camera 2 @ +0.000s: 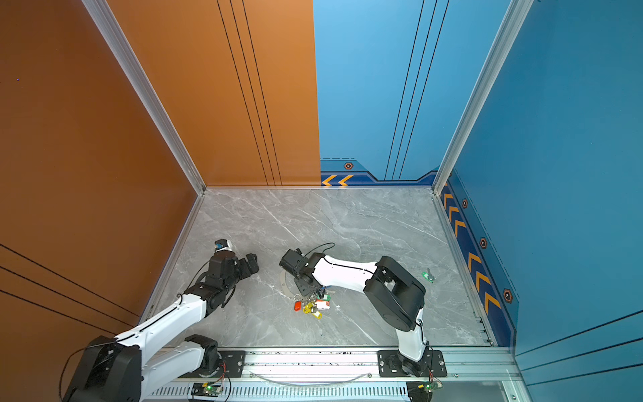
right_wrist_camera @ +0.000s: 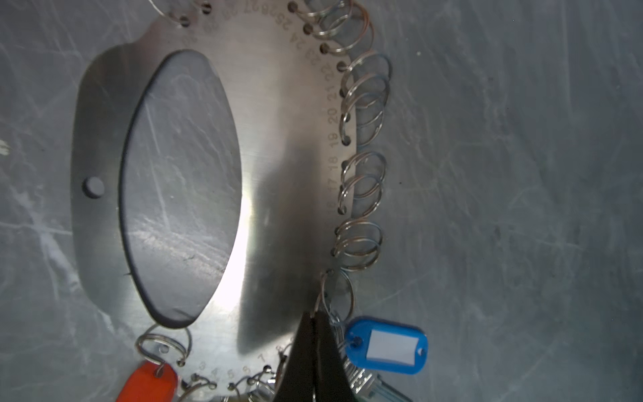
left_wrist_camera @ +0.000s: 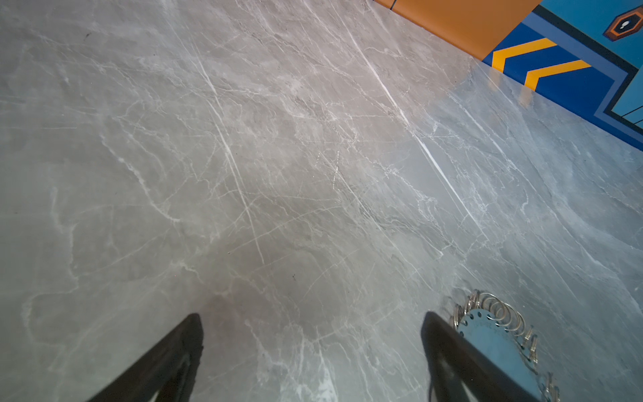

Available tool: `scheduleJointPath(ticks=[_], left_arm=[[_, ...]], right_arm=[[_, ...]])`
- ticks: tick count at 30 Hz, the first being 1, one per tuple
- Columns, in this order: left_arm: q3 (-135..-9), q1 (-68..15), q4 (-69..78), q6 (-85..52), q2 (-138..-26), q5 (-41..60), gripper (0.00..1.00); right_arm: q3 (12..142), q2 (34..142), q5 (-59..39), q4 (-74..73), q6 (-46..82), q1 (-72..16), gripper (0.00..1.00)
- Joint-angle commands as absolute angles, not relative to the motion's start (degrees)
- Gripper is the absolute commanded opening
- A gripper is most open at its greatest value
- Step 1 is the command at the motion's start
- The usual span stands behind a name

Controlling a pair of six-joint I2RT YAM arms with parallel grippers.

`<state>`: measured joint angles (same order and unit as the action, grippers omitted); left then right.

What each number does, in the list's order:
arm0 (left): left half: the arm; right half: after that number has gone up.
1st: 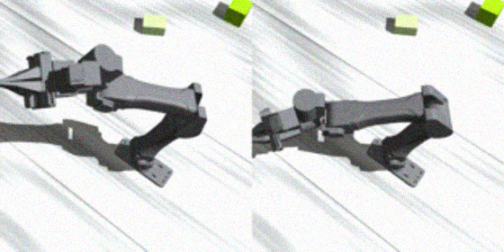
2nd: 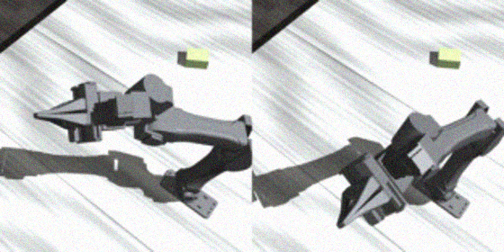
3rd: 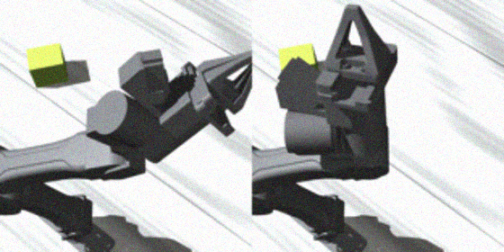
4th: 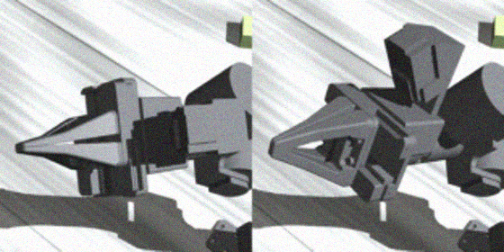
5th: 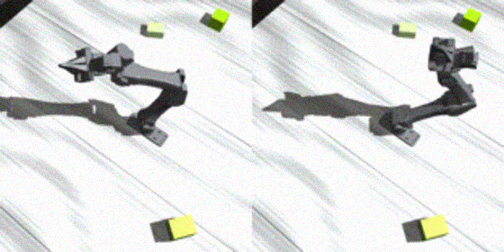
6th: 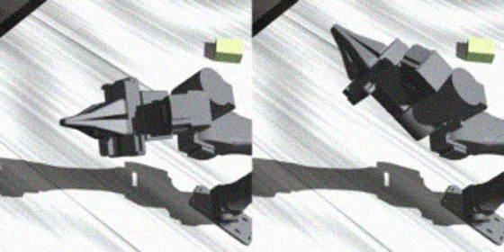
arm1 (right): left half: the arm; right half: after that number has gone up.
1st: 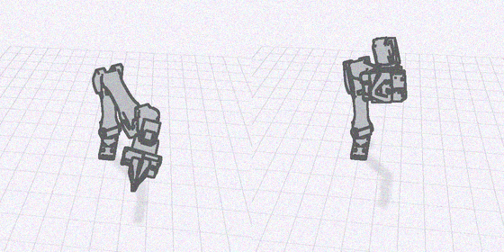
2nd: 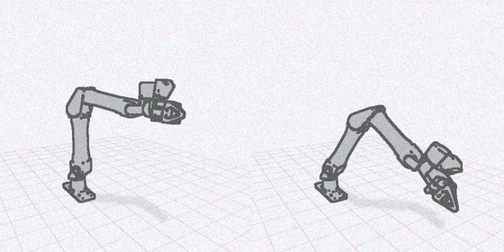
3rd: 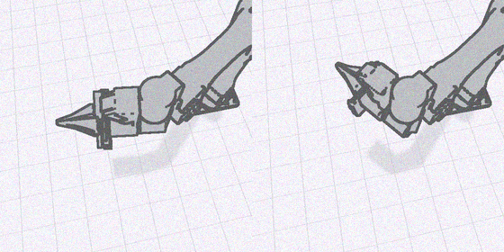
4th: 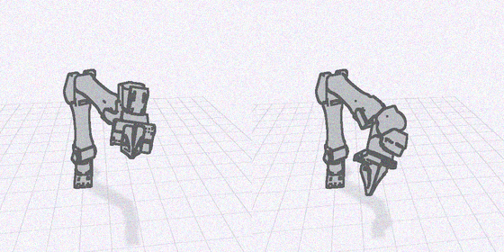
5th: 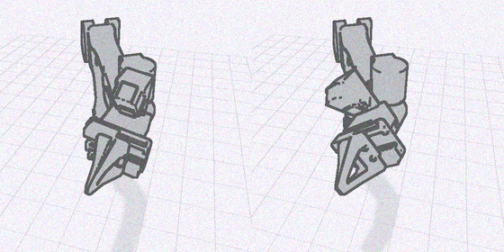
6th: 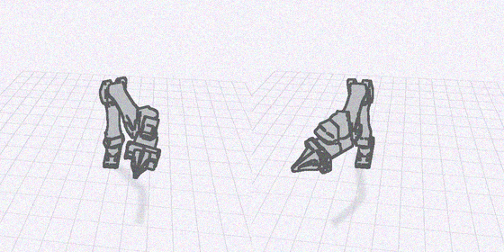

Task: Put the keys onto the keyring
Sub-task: 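Lift the steel ring board on edge with the right gripper while the left gripper approaches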

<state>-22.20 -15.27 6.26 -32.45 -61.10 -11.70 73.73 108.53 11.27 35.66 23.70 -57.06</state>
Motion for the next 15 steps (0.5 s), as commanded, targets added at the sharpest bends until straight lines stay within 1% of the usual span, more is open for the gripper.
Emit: scheduleJointPath(ticks=[1, 4, 10, 15], left_arm=[[-23.8, -14.7, 6.5, -32.5, -61.5, -10.6, 0.98], [-24.0, -14.7, 6.5, -32.4, -61.5, -10.1, 0.98], [-24.5, -14.7, 6.6, -32.0, -62.4, -8.5, 0.98], [-25.8, -15.1, 7.0, -31.0, -63.9, -5.1, 0.98]], right_arm=[[74.6, 105.0, 13.1, 38.0, 22.2, -57.1, 0.03], [74.4, 102.8, 13.2, 37.9, 21.6, -57.0, 0.00], [72.8, 98.9, 11.7, 36.1, 20.9, -56.3, 0.00], [70.9, 95.1, 9.1, 32.6, 20.6, -55.5, 0.00]])
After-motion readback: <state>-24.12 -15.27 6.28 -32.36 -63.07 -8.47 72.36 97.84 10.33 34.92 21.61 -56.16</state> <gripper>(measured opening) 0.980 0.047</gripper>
